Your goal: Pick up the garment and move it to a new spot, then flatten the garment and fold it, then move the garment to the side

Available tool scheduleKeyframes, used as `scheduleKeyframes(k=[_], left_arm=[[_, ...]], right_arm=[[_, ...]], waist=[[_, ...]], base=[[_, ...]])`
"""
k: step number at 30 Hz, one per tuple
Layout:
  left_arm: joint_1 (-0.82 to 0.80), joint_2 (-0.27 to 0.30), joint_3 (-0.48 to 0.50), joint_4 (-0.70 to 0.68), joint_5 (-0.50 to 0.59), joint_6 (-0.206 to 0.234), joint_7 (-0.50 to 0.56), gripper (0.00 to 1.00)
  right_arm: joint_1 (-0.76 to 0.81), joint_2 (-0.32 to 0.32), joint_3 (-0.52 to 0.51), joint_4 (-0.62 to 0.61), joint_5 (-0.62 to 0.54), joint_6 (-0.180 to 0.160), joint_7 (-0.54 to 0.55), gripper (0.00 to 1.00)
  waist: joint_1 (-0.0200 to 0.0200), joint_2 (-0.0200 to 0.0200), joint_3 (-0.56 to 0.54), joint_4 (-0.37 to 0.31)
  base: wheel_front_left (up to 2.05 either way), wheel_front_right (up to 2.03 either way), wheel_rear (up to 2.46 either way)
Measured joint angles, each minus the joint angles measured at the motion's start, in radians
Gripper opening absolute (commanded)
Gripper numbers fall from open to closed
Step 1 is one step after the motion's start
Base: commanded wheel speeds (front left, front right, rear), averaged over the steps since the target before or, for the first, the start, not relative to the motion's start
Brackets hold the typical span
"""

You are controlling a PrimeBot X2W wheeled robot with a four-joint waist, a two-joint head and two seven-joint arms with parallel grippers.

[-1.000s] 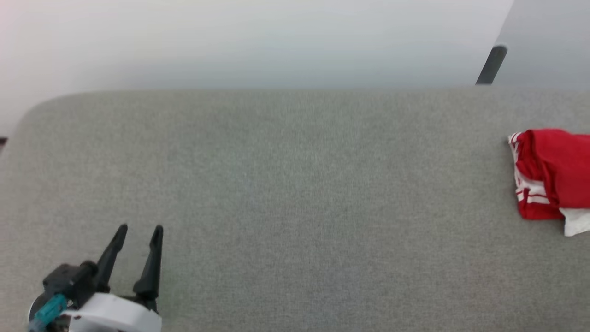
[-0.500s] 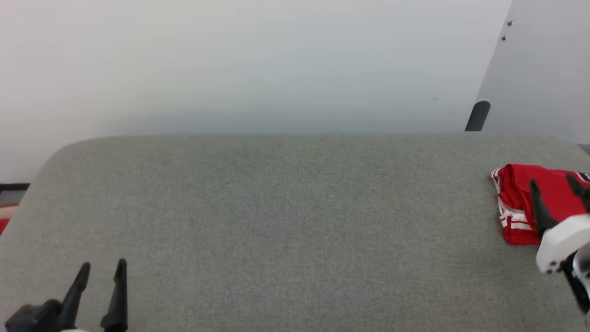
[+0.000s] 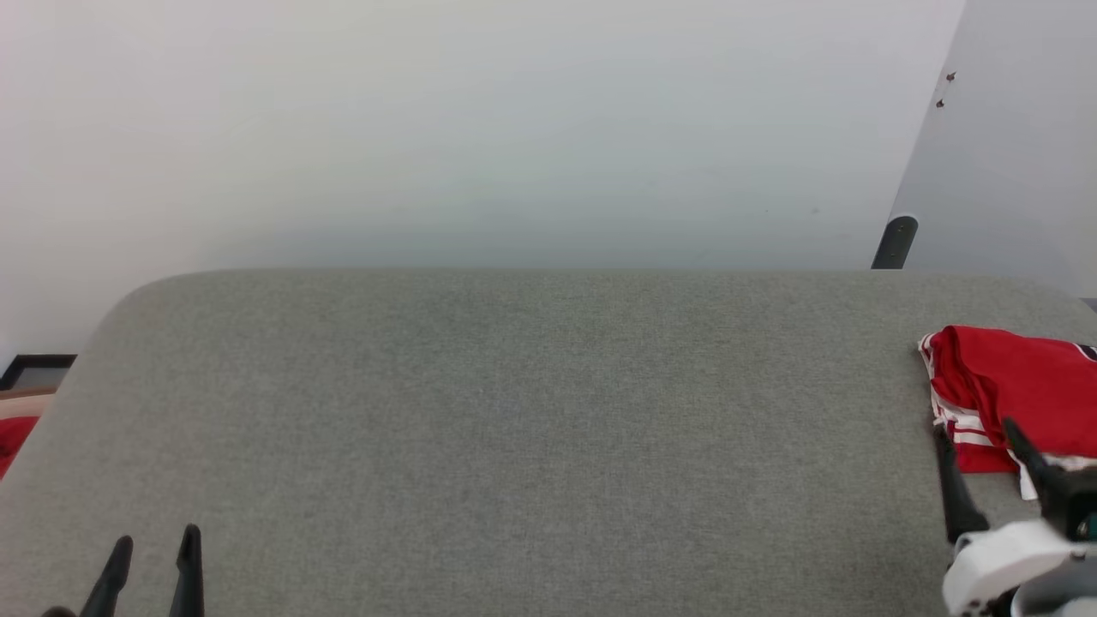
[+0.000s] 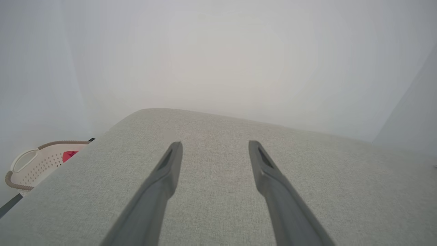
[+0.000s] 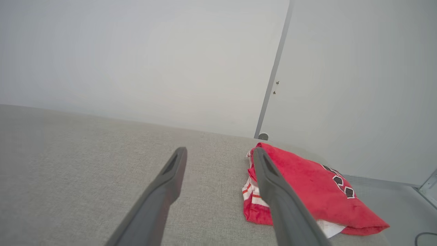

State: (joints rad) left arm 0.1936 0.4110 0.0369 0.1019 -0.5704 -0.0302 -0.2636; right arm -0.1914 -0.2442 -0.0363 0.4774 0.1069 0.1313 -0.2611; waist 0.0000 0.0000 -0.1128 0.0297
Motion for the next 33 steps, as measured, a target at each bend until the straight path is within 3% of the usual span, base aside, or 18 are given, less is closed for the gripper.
scheduleKeyframes(k=[13, 33], left_arm=[[0.018, -0.014, 0.023, 0.047, 0.000, -0.049, 0.000, 1.00], [0.031, -0.017, 0.032, 0.058, 0.005, -0.059, 0.000, 1.00]], right_arm=[[0.204, 0.116, -0.037, -0.273, -0.076, 0.000, 0.032, 1.00], [0.264, 0.149, -0.025, -0.370, -0.097, 0.000, 0.042, 1.00]], waist=[[0.0000, 0.0000, 0.007, 0.010], [0.0000, 0.0000, 0.010, -0.008]], base=[[0.00, 0.00, 0.00], [0.00, 0.00, 0.00]])
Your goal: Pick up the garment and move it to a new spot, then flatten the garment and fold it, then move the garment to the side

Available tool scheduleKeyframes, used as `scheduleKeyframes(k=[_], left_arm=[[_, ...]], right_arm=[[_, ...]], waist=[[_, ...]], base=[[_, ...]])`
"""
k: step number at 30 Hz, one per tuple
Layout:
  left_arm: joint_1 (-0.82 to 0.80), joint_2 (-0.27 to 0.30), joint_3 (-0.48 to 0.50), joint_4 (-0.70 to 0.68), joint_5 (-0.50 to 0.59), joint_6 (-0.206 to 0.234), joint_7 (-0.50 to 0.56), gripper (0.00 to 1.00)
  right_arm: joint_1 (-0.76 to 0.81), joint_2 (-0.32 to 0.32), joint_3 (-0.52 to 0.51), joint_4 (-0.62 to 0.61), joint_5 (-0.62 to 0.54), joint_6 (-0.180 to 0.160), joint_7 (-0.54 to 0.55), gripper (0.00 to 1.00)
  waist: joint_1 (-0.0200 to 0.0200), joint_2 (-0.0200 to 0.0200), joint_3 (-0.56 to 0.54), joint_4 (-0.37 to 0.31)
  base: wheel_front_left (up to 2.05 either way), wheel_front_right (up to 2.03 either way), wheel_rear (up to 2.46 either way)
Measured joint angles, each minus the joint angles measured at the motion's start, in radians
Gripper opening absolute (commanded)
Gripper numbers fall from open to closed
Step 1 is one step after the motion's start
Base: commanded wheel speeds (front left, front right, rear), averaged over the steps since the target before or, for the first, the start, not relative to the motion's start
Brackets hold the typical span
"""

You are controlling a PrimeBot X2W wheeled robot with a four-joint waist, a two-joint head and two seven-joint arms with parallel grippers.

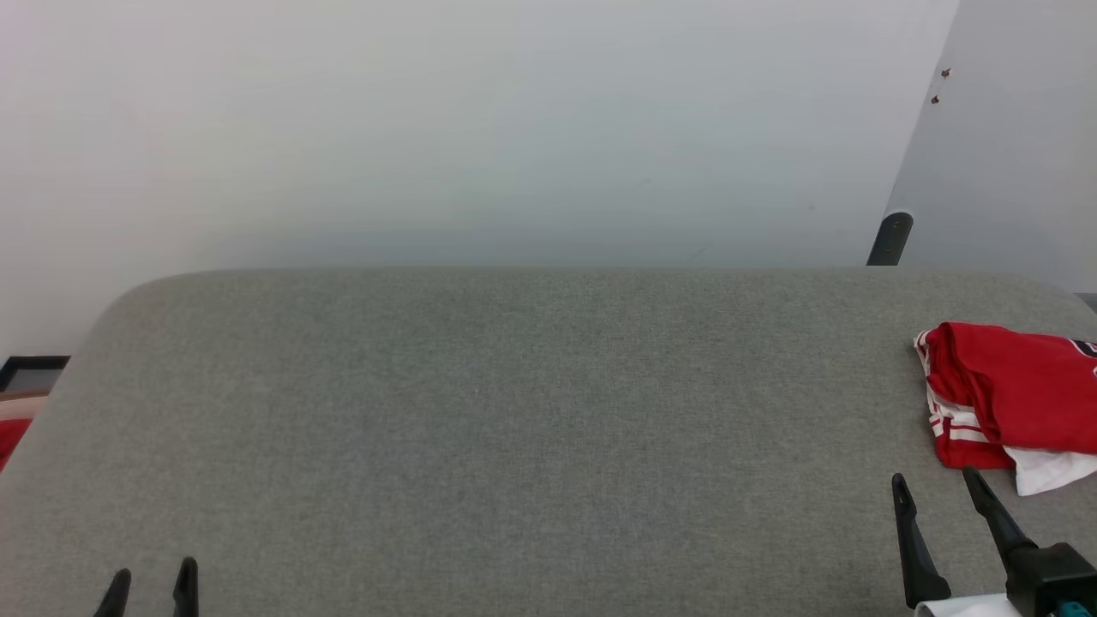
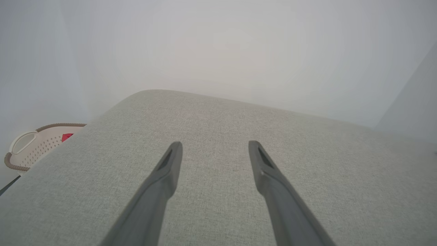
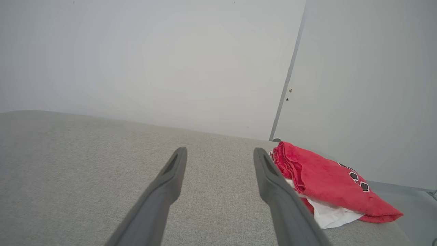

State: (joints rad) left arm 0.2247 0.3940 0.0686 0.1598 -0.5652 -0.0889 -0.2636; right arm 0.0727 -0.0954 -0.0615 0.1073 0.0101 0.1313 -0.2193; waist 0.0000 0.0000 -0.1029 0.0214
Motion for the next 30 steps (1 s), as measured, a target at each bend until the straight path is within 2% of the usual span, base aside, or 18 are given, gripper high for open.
scheduleKeyframes(k=[1, 2, 9, 30], left_arm=[[0.000, 0.001, 0.000, -0.001, 0.003, 0.001, 0.000, 1.00], [0.001, 0.000, -0.001, 0.000, 0.009, 0.008, 0.000, 0.00], [0.014, -0.066, -0.023, 0.056, -0.002, 0.007, 0.009, 0.00], [-0.066, -0.138, -0.007, 0.066, -0.275, -0.001, 0.106, 0.00]], right_arm=[[0.000, 0.001, 0.000, -0.002, 0.000, 0.000, 0.000, 1.00], [0.000, 0.001, 0.000, -0.001, 0.000, 0.000, 0.000, 0.00], [0.028, 0.012, 0.000, 0.067, 0.017, 0.000, 0.011, 0.00], [-0.009, 0.020, -0.011, 0.084, 0.433, 0.000, 0.094, 0.00]], waist=[[0.0000, 0.0000, 0.000, 0.000], [0.0000, 0.0000, 0.000, 0.000], [0.0000, 0.0000, 0.002, -0.001], [0.0000, 0.0000, 0.019, -0.004]], base=[[0.00, 0.00, 0.00], [0.00, 0.00, 0.00], [0.00, 0.00, 0.00], [0.00, 0.00, 0.00]])
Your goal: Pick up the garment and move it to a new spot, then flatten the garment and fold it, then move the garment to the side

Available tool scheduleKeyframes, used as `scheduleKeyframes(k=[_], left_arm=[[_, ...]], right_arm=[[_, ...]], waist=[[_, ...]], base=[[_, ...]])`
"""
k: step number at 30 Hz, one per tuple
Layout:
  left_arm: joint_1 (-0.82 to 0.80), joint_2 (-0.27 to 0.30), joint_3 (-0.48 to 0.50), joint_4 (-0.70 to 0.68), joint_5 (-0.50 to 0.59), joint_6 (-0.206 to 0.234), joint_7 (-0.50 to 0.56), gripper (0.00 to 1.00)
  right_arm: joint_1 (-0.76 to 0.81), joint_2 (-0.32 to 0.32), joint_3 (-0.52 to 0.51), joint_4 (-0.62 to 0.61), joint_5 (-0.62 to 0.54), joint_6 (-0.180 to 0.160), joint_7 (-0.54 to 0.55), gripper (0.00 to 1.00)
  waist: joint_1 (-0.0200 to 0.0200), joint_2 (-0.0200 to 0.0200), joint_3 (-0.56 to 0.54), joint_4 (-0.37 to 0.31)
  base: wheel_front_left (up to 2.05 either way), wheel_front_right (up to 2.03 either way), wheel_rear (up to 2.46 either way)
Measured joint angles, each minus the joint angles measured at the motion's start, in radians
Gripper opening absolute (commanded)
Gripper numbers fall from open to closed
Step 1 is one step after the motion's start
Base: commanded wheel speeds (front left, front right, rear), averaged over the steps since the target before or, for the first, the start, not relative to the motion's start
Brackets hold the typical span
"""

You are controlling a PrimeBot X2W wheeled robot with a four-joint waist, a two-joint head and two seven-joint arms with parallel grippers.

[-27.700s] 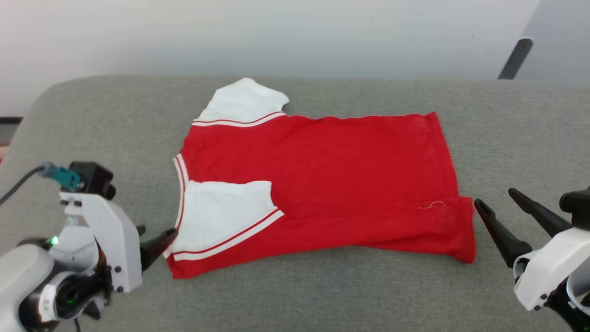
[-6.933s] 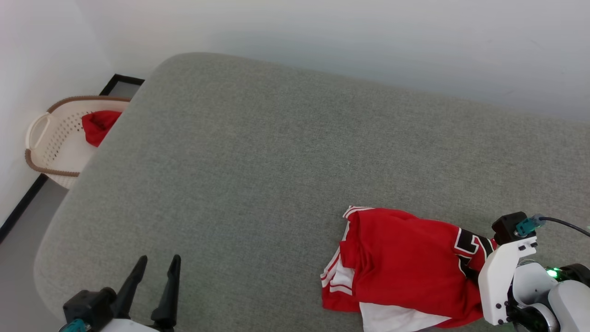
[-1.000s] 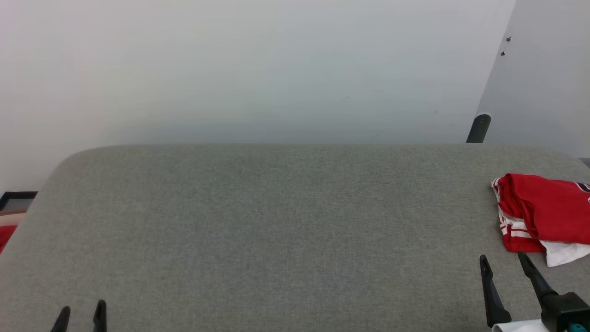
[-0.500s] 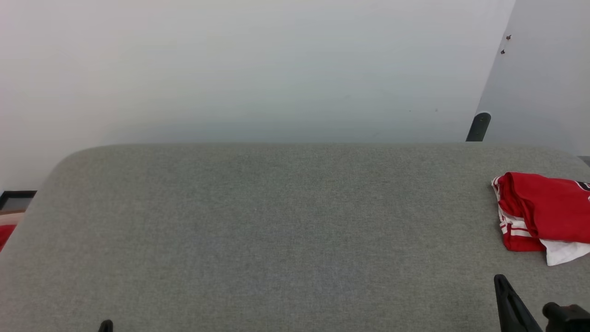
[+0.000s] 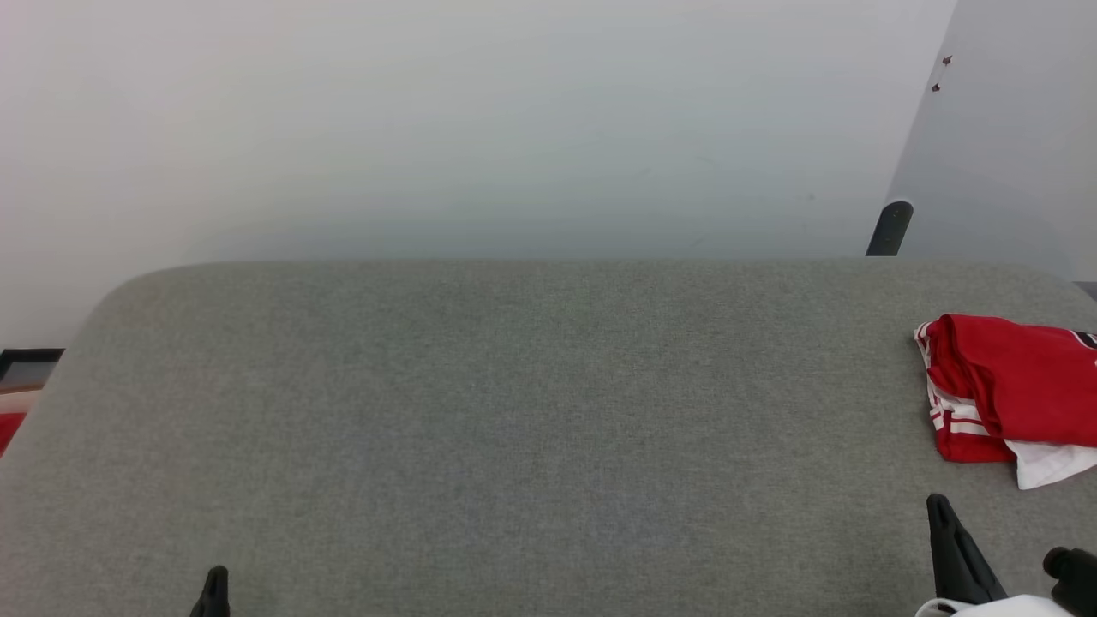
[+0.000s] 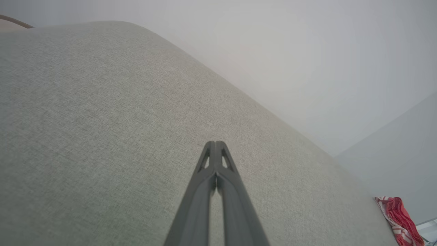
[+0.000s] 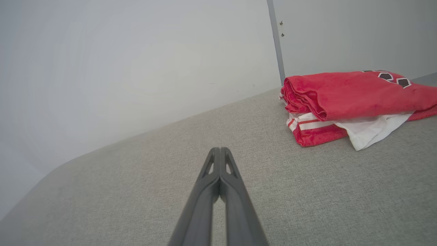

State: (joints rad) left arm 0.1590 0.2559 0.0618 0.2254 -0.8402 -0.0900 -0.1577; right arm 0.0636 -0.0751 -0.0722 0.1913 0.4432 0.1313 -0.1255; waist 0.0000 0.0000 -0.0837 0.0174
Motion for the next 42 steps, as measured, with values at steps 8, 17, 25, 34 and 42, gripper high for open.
scheduleKeyframes(k=[8, 17, 25, 34, 42], left_arm=[[-0.031, -0.025, 0.006, 0.002, -0.092, -0.005, 0.030, 0.00], [-0.061, -0.048, 0.012, 0.005, -0.182, -0.008, 0.065, 0.00], [-0.086, -0.067, 0.017, 0.007, -0.257, -0.012, 0.089, 0.00], [-0.114, -0.090, 0.023, 0.009, -0.336, -0.016, 0.119, 0.00], [-0.136, -0.106, 0.027, 0.011, -0.400, -0.017, 0.140, 0.00]], right_arm=[[-0.018, 0.002, -0.005, 0.006, 0.135, 0.000, 0.029, 0.00], [-0.040, 0.006, -0.010, 0.011, 0.276, 0.000, 0.056, 0.00], [-0.055, 0.009, -0.014, 0.016, 0.388, 0.000, 0.080, 0.00], [-0.075, 0.012, -0.018, 0.022, 0.505, 0.000, 0.105, 0.00], [-0.088, 0.013, -0.021, 0.028, 0.606, 0.000, 0.125, 0.00]], waist=[[0.0000, 0.0000, 0.007, -0.001], [0.0000, 0.0000, 0.014, -0.003], [0.0000, 0.0000, 0.021, -0.004], [0.0000, 0.0000, 0.028, -0.006], [0.0000, 0.0000, 0.035, -0.007]], base=[[0.00, 0.00, 0.00], [0.00, 0.00, 0.00], [0.00, 0.00, 0.00], [0.00, 0.00, 0.00], [0.00, 0.00, 0.00]])
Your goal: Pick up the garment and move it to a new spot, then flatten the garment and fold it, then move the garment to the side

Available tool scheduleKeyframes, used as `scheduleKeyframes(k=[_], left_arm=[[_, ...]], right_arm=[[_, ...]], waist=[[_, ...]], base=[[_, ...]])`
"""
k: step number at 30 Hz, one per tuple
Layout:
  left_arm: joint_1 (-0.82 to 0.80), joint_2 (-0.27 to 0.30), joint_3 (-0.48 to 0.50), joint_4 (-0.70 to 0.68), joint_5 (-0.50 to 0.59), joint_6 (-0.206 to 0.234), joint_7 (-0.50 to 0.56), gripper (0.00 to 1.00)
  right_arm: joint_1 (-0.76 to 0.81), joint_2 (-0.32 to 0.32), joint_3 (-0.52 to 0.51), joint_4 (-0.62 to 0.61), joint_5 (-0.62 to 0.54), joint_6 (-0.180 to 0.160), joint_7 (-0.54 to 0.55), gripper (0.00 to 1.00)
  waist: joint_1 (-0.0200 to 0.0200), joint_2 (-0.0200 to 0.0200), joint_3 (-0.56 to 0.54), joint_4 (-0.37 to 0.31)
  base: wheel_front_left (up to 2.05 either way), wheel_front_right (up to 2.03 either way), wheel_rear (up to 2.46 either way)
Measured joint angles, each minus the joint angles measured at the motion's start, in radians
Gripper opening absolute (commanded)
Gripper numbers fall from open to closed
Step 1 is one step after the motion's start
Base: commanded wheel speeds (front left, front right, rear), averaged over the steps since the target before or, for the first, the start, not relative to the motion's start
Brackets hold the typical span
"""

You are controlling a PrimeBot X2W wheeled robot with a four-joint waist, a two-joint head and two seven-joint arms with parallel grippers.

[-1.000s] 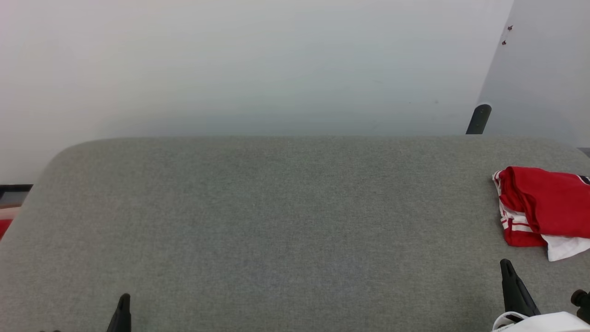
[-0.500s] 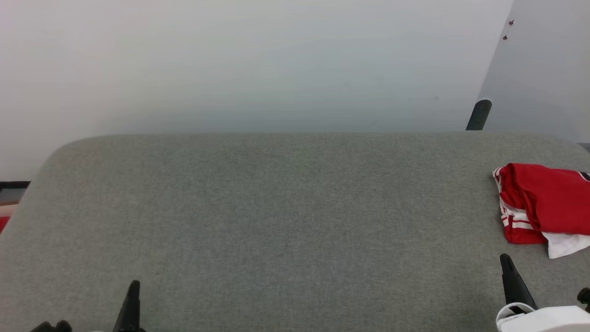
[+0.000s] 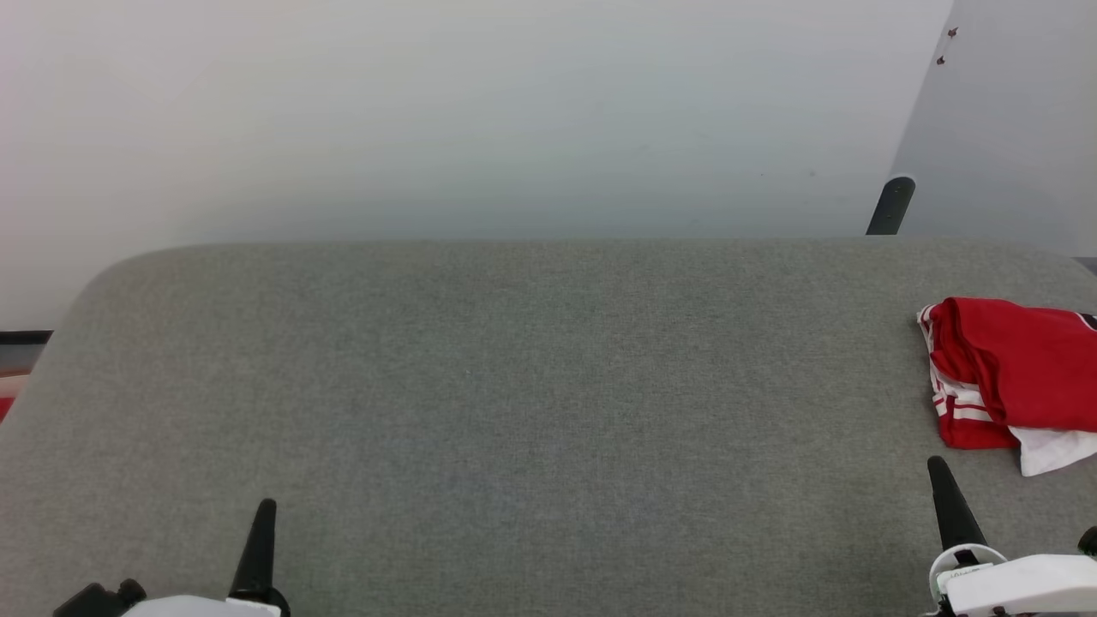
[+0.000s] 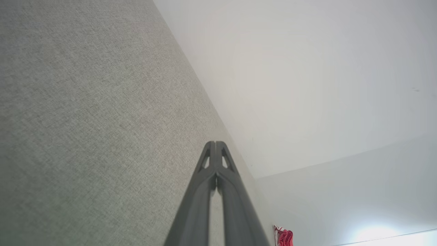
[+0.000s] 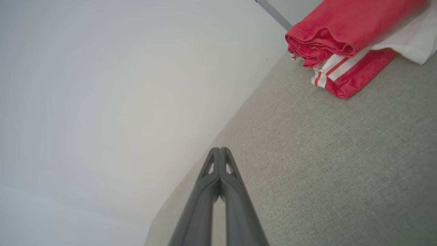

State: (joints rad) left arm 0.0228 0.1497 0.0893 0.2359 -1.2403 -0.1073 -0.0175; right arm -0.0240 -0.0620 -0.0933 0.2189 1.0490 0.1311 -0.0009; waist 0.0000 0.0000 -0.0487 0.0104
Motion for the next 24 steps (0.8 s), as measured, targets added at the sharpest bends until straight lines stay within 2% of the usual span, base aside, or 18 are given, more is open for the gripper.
scheduleKeyframes(k=[24], left_arm=[[-0.057, -0.045, 0.011, 0.004, -0.162, -0.009, 0.061, 0.00]], right_arm=[[-0.036, 0.005, -0.008, 0.011, 0.250, 0.000, 0.050, 0.00]], waist=[[0.0000, 0.0001, 0.020, -0.004]], base=[[0.00, 0.00, 0.00]])
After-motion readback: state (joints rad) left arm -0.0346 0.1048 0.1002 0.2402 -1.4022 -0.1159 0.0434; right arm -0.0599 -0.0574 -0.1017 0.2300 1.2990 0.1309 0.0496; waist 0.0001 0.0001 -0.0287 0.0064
